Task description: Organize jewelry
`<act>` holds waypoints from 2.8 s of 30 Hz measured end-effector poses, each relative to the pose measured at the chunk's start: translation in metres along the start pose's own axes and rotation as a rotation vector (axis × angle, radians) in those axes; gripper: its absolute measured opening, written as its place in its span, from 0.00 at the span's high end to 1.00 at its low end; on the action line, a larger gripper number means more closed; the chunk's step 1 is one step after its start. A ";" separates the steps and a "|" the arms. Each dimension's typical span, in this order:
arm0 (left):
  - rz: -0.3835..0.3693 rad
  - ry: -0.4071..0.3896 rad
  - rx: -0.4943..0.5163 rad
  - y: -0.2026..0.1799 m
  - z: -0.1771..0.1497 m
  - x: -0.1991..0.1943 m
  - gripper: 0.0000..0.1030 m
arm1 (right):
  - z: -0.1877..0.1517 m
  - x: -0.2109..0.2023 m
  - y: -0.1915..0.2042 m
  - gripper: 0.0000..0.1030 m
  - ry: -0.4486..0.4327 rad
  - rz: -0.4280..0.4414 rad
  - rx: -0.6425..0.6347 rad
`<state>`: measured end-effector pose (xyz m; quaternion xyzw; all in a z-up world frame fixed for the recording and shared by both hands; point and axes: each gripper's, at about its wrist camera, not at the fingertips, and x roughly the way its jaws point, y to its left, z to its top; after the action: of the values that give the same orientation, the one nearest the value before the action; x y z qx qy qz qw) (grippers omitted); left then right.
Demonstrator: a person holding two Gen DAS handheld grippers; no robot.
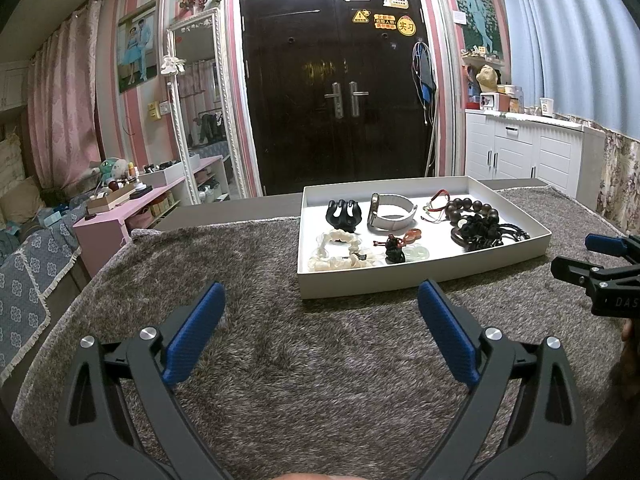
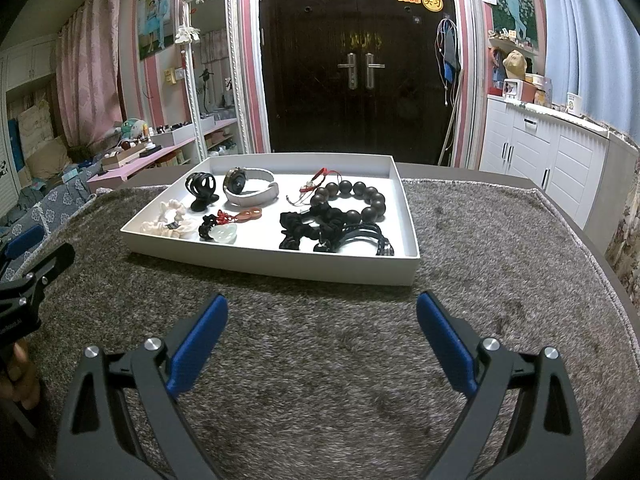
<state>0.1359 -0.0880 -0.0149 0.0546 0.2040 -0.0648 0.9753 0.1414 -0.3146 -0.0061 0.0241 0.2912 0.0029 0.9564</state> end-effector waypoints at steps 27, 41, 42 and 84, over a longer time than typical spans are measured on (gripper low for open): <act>0.000 0.001 -0.001 0.001 0.000 0.000 0.06 | 0.000 0.001 0.000 0.08 -0.001 -0.001 -0.001; 0.000 0.001 -0.001 0.001 0.000 0.000 0.06 | 0.000 0.000 0.001 0.08 -0.001 -0.001 -0.002; 0.000 0.002 -0.001 0.001 0.000 0.000 0.06 | 0.000 0.000 0.001 0.08 -0.001 -0.001 -0.003; 0.000 0.006 -0.008 0.002 -0.002 0.001 0.05 | 0.000 0.000 0.001 0.08 -0.003 -0.003 -0.005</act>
<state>0.1365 -0.0857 -0.0167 0.0510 0.2071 -0.0640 0.9749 0.1414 -0.3135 -0.0062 0.0213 0.2900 0.0024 0.9568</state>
